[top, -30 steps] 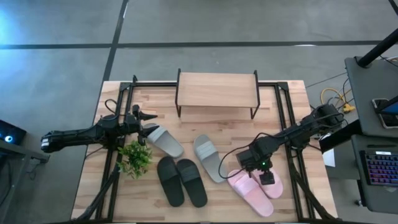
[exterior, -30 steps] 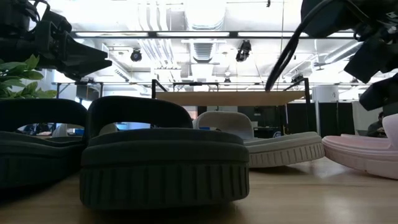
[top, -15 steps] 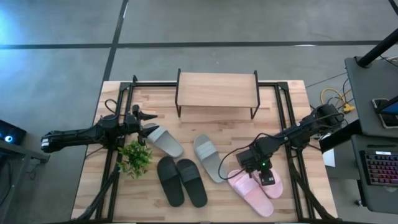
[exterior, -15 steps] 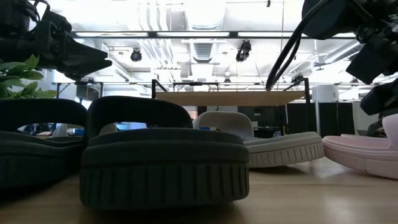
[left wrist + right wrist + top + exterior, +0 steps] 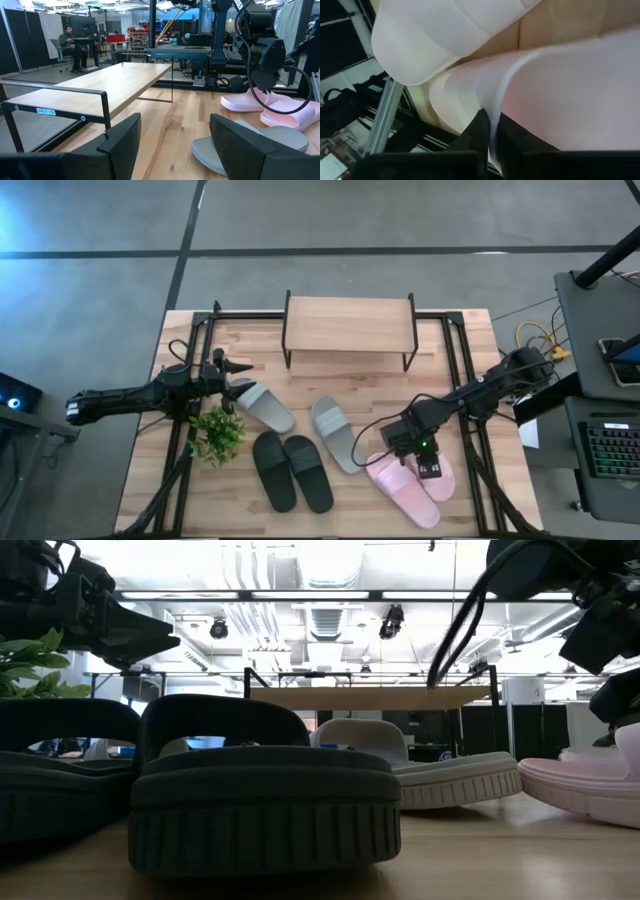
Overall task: Pick and place slides into the shelf
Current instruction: Put the right pink slide on the shelf
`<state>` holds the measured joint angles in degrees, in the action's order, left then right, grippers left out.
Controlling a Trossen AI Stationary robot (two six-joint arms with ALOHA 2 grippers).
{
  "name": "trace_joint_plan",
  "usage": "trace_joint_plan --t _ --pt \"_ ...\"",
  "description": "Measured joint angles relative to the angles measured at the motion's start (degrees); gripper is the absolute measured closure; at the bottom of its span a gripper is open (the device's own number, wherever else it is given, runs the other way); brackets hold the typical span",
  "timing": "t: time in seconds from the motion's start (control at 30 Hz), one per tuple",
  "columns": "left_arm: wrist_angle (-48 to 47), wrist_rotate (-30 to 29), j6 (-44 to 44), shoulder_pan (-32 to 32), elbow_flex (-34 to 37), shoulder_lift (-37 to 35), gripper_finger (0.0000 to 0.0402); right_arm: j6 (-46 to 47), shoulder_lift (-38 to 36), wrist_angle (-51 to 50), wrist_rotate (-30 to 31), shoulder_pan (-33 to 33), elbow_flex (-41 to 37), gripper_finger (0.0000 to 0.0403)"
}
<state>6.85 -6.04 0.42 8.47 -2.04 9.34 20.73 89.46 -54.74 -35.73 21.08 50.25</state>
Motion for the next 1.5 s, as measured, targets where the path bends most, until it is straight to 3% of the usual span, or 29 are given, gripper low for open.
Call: trace_joint_plan --t 0.3,0.5,0.6,0.7,0.9,1.1,1.4,1.5 --pt "0.00 0.00 0.00 0.00 0.00 0.00 0.0178 5.77 -5.57 -0.13 0.87 -0.13 0.06 0.0393" --pt "0.00 0.01 0.00 0.02 0.00 0.00 0.0178 14.26 -14.74 0.36 1.98 -1.20 0.06 0.0393" --pt "0.01 0.00 0.00 0.02 0.00 0.00 0.0178 20.92 -21.02 2.47 6.44 -2.56 0.06 0.0394" --pt "0.02 0.02 -0.01 0.02 0.00 0.00 0.0178 28.45 -28.12 7.47 17.08 -4.21 0.06 0.0394" --pt "0.00 0.01 0.00 0.02 0.00 0.00 0.0178 44.79 -39.65 13.87 49.49 -5.35 0.08 0.0392" --pt "0.01 0.01 -0.01 0.02 0.00 0.00 0.0178 60.82 -44.16 24.74 79.75 -5.38 -0.55 0.0391" --pt "0.00 0.00 -0.01 0.01 0.00 0.00 0.0178 58.11 -36.67 56.50 108.66 -9.12 -2.70 0.0390" --pt "0.00 0.00 0.00 0.02 0.00 -0.01 0.0178 61.19 -31.87 62.91 111.38 -11.17 -2.72 0.0390"
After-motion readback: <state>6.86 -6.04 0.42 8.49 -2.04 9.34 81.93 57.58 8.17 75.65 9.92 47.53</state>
